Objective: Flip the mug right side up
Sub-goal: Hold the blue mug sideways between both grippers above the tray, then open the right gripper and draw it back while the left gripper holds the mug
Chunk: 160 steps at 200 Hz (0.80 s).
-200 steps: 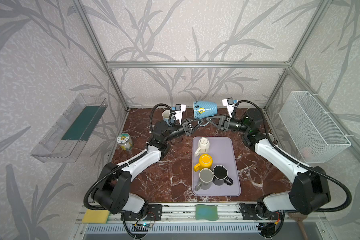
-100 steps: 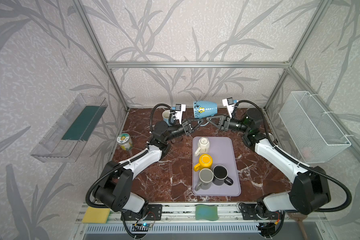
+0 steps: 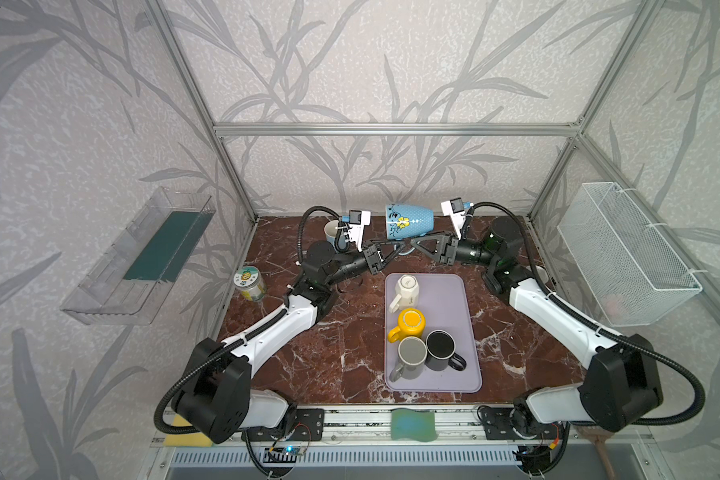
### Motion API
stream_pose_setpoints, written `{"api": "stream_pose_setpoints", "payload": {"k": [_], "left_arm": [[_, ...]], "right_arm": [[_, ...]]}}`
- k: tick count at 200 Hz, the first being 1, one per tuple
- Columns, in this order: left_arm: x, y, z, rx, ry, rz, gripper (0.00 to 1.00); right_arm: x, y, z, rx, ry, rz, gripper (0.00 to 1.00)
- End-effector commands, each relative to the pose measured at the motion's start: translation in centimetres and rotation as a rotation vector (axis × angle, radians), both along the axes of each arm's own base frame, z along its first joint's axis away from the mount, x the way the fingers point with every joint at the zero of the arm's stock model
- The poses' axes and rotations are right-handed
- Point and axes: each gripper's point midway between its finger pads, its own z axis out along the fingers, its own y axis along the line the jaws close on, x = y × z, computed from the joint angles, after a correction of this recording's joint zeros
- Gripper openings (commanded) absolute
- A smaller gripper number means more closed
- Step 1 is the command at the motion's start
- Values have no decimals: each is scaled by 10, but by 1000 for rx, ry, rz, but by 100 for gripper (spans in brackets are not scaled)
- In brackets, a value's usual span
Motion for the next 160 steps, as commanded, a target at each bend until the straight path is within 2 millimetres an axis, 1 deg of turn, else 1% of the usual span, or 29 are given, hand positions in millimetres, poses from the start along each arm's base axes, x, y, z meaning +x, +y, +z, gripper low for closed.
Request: {"api": "stream_pose_setpoints", "payload": {"k": [1,18,37,72,75,125,160], "left_arm": [[-6,8,24,-37,-78,45,0],[-5,10,26,-39,-83,59,0],[-6,12,27,-37,-98,67,0],[-10,20,32,-31,-146,113,0],[-10,20,32,-27,-147,119,0],[0,29,13,88,-83,211,0],[17,43,-12,233,14,334,0]], "right_arm": [[-10,-1,4,-8,-45,8,39],[-10,-2,2,-13,-44,-1,42],[-10,-4,-1,-24,-42,-17,42],[-13,-9,-13,-57,-17,-49,42],[-13,-10,-14,-65,-40,-53,42],[-19,-27,-32,-96,-16,-115,42],[-25,-38,-45,-136,-7,-157,42]]}}
